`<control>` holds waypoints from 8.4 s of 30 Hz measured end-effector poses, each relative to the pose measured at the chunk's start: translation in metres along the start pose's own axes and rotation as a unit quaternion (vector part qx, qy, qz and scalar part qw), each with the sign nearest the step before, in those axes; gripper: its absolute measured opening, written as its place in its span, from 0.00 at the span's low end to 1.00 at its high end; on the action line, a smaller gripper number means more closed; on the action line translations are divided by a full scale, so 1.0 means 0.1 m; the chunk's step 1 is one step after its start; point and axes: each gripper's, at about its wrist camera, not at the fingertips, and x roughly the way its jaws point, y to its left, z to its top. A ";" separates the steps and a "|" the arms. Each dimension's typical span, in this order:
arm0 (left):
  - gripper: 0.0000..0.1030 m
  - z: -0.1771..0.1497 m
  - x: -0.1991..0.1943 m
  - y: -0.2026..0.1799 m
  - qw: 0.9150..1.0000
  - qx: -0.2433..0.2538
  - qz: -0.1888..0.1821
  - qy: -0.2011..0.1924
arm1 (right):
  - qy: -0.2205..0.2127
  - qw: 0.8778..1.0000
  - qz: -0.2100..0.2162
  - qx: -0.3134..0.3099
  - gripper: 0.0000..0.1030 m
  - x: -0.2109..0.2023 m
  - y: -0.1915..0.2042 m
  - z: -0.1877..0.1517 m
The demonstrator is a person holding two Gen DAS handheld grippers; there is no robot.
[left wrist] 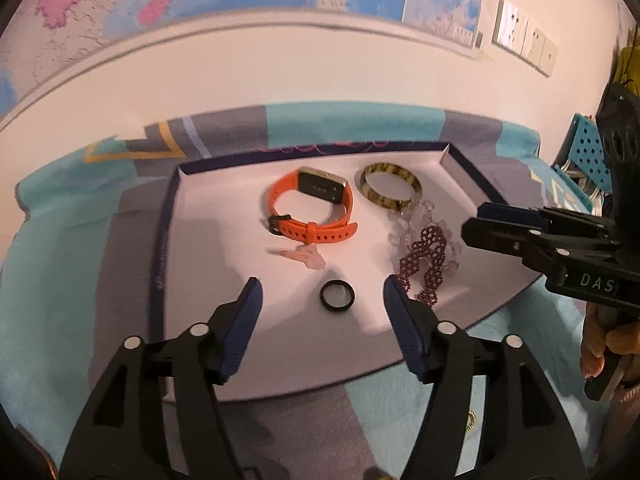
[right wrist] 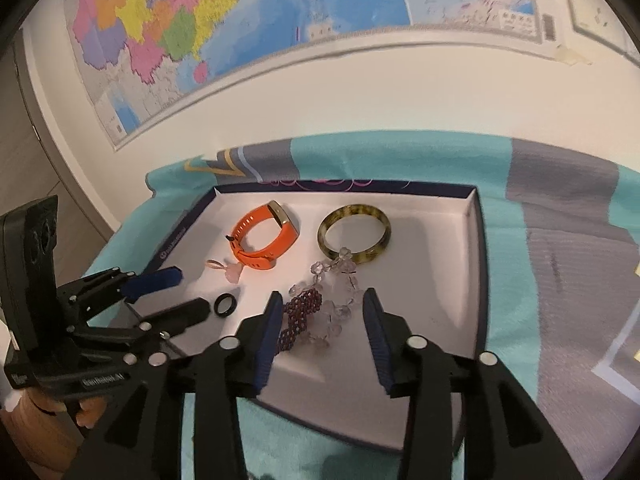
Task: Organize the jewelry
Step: 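Open the left tool releasing the black ring while the right tool releases the necklace in the box, then withdraw both tools from the box toward the remaining jewelry, then lower the left tool onto the yellow duck charm while the right tool lowers onto the green-stone ring, then close and lift the left tool with the duck charm while the right tool lifts the green-stone ring, then carry the duck charm into the box with the left tool while the right tool carries the green-stone ring, then open the left tool releasing the duck charm while the right tool releases the green-stone ring in the box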
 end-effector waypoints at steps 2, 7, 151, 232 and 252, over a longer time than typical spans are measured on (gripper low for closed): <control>0.63 -0.03 -0.12 0.02 1.000 -0.001 -0.002 -0.012 | -0.005 1.000 0.002 -0.003 0.39 -0.09 0.01 -0.04; 0.64 -0.18 -0.38 0.02 1.000 0.002 -0.009 -0.025 | 0.003 1.000 0.014 -0.026 0.42 -0.30 0.09 -0.23; 0.16 -0.26 -0.60 -0.29 0.997 0.041 -0.041 -0.040 | -0.002 0.996 0.081 -0.036 0.12 -0.33 0.30 -0.24; 0.17 0.21 0.41 -0.17 0.999 0.025 0.007 0.029 | 0.055 0.998 0.035 -0.019 0.12 0.61 0.15 0.26; 0.45 0.21 0.24 -0.16 1.000 0.021 0.010 0.004 | 0.033 0.999 0.022 -0.014 0.33 0.48 0.12 0.26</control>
